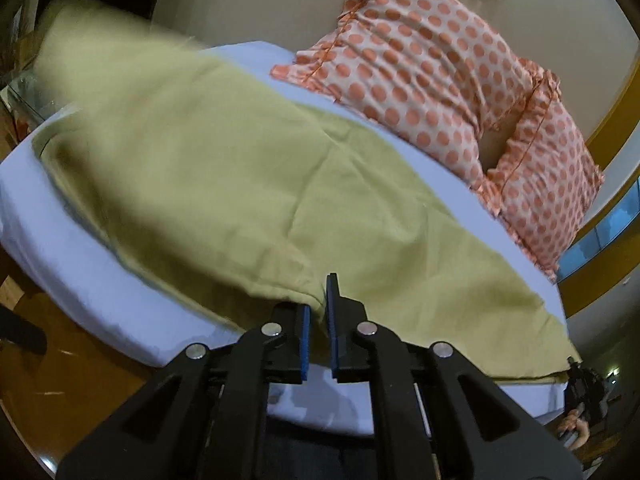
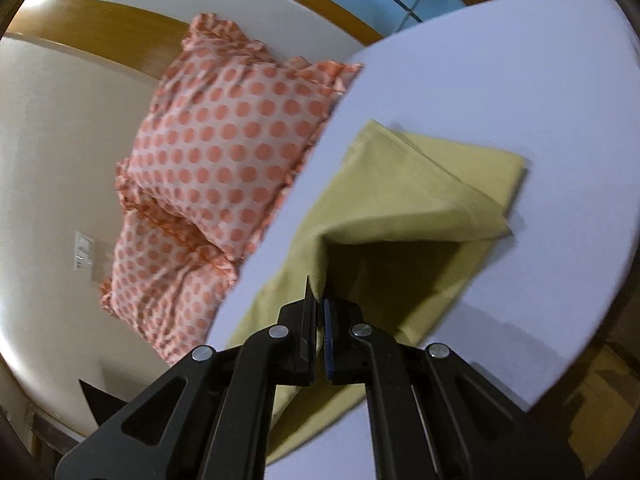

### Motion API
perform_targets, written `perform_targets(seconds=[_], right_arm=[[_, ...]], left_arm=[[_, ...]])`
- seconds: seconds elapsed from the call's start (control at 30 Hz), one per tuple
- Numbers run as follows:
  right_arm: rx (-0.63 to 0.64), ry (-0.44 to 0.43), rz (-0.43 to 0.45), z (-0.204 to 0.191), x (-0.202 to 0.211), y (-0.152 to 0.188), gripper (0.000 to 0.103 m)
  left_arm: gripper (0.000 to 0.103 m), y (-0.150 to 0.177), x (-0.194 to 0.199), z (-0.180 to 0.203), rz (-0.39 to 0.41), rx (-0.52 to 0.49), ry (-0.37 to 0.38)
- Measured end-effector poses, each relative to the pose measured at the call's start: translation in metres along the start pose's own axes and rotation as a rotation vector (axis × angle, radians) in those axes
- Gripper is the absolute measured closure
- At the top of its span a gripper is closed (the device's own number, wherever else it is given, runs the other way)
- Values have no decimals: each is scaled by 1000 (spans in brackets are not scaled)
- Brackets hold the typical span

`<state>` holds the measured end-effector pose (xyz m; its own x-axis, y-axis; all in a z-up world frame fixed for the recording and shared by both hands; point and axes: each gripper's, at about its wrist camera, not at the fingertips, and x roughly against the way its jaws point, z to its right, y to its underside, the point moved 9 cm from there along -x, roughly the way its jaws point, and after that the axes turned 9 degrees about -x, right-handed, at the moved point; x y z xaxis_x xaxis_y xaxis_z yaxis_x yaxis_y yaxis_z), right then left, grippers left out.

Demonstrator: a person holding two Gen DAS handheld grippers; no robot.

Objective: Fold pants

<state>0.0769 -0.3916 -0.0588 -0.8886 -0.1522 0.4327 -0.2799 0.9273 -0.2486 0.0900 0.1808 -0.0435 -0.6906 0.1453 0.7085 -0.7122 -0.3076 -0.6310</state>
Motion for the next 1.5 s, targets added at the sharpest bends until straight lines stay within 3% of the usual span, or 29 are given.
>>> perform_targets(seconds=[0.17,0.23,0.27,0.3,0.33,0.4,0.6,0.87,1.03,1.13,1.17,1.2,1.27,1.37,1.43,1.5], right_arm=[[20,72,-3,14,2,5,100],[22,100,6,18,10,6,95],[17,123,33,21,18,3,77],[18,134,56,23,24,0,47],[21,140,88,25,30,-4,37],[30,161,148,29,39,-13,37],[39,153,167,34,29,-20,37],[219,158,167,19,21,2,36],[385,187,212,12,19,20,36],[414,165,225,10,20,27,36],[414,147,220,10,21,28,40],[403,151,220,13,24,26,55],[289,170,256,27,35,10,56],[55,84,241,43,42,-16,50],[-9,78,226,42,41,-27,36],[-92,82,213,44,39,-37,34]], left_arm=[[94,16,-4,-6,-7,19,15],[92,21,-2,-6,6,14,25],[90,23,2,-6,17,7,34],[85,25,4,-5,22,1,38],[82,27,7,-4,32,-8,42],[68,30,12,-2,48,-17,52],[61,39,24,2,74,-23,99],[54,39,25,13,83,-35,138],[52,41,22,19,76,-48,161],[51,43,19,22,69,-49,170],[50,43,19,22,67,-49,173],[50,44,18,23,64,-48,175],[50,44,18,23,65,-49,176],[48,44,18,23,66,-49,176],[48,44,17,24,66,-49,179],[48,45,18,26,63,-53,184]])
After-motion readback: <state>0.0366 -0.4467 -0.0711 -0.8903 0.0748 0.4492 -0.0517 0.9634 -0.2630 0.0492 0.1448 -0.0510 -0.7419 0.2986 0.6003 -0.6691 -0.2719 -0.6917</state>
